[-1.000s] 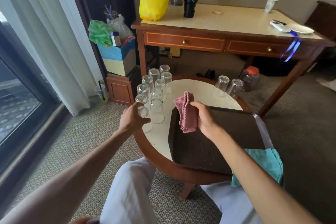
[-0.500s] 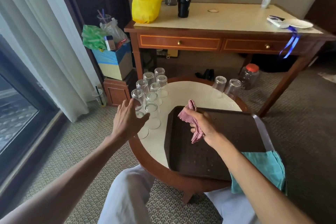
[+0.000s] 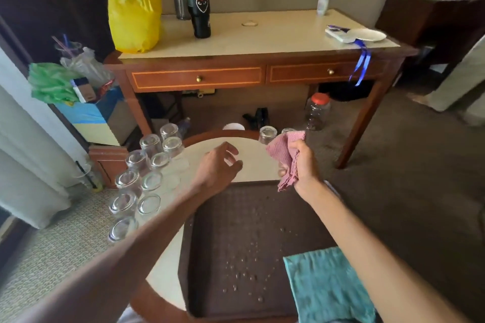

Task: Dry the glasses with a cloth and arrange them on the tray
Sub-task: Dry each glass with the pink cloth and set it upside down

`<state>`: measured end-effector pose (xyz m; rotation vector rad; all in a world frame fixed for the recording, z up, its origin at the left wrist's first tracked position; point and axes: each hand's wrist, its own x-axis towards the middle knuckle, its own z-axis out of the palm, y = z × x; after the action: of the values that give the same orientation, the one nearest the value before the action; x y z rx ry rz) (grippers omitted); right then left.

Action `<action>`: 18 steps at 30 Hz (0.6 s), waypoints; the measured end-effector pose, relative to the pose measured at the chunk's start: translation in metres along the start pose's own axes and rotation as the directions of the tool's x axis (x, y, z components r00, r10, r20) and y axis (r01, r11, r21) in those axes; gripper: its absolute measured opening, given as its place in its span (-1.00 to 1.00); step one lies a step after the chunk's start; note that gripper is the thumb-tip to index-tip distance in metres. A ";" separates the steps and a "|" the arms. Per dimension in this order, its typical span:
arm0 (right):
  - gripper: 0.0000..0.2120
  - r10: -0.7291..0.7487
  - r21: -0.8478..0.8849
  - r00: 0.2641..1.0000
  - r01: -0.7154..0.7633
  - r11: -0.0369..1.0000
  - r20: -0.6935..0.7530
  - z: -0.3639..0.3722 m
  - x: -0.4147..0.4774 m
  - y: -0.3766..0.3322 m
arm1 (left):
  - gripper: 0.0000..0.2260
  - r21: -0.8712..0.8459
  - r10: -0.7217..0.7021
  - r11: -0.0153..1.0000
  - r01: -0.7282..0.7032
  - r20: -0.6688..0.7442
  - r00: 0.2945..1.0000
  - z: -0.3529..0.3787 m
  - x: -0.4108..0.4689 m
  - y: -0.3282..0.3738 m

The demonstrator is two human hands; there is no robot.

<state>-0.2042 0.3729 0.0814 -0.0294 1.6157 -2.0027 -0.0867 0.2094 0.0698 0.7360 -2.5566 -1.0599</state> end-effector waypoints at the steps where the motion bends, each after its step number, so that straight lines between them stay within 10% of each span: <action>1: -0.63 -0.003 0.001 1.000 0.003 1.000 -0.007 -0.001 0.009 -0.005 | -0.79 -0.022 -0.016 1.000 0.016 0.005 1.000 0.011 0.014 0.003; 11: -0.73 -0.070 0.010 0.998 0.070 0.997 0.004 -0.016 0.091 -0.023 | -0.10 0.102 0.045 0.993 -0.058 0.120 0.992 0.088 0.137 0.001; 18: -0.83 -0.092 0.090 0.994 0.087 0.992 0.056 -0.032 0.109 -0.017 | -0.33 0.002 0.070 0.997 -0.071 0.123 0.990 0.113 0.151 -0.006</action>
<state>-0.3140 0.3567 0.0529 -0.1300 1.5129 -2.1180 -0.2593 0.1882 -0.0043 0.5936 -2.6692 -1.1069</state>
